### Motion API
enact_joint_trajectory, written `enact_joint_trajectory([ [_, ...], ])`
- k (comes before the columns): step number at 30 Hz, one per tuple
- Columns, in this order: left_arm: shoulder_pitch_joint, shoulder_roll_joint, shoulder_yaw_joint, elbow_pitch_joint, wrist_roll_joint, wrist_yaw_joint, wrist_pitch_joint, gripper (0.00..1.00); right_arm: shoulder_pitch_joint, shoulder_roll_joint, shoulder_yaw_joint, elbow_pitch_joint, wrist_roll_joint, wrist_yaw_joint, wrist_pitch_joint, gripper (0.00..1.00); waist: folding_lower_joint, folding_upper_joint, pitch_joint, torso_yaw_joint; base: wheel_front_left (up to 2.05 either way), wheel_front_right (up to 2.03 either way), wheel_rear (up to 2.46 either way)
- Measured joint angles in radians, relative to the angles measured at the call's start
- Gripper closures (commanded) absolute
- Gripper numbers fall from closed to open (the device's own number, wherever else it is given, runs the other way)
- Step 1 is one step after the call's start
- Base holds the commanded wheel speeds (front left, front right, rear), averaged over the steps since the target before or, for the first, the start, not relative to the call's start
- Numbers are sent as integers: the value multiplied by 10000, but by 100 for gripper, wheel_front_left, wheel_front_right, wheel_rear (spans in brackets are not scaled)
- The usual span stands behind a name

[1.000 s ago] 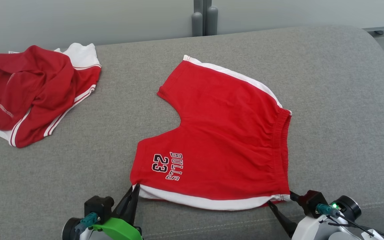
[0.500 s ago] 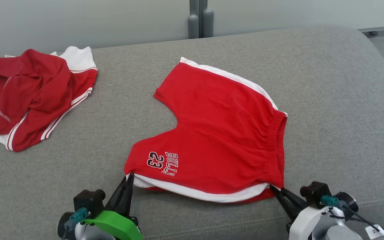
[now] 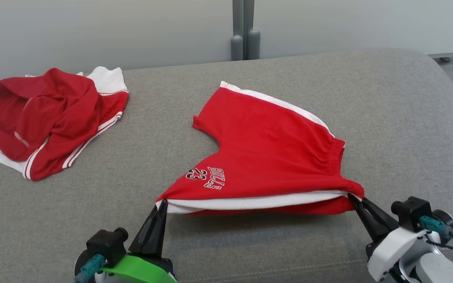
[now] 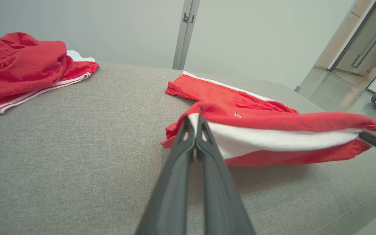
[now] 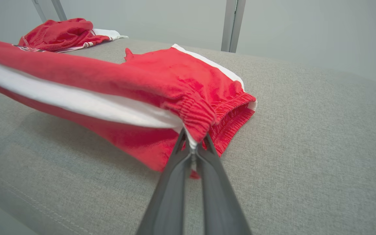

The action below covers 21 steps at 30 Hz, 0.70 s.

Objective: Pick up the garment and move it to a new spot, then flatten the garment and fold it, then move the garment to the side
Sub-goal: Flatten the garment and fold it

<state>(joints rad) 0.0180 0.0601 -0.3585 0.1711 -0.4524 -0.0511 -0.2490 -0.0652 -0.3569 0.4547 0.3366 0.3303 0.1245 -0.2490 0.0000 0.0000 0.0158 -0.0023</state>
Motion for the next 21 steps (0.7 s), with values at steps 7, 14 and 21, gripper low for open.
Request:
enact_joint_trajectory([
  [7,546,21,4,-1260,309,150,-17,100,904,-464,199,-353,161,0,0,100,0,0,-148,288,0,0,0],
  [14,1009,222,-146,-1988,445,165,-25,100,943,-721,100,-826,439,0,0,100,0,0,-37,125,0,0,0],
  [21,560,357,-222,-1743,435,36,207,100,525,-579,788,-788,1296,0,144,100,0,0,238,-87,0,0,0],
])
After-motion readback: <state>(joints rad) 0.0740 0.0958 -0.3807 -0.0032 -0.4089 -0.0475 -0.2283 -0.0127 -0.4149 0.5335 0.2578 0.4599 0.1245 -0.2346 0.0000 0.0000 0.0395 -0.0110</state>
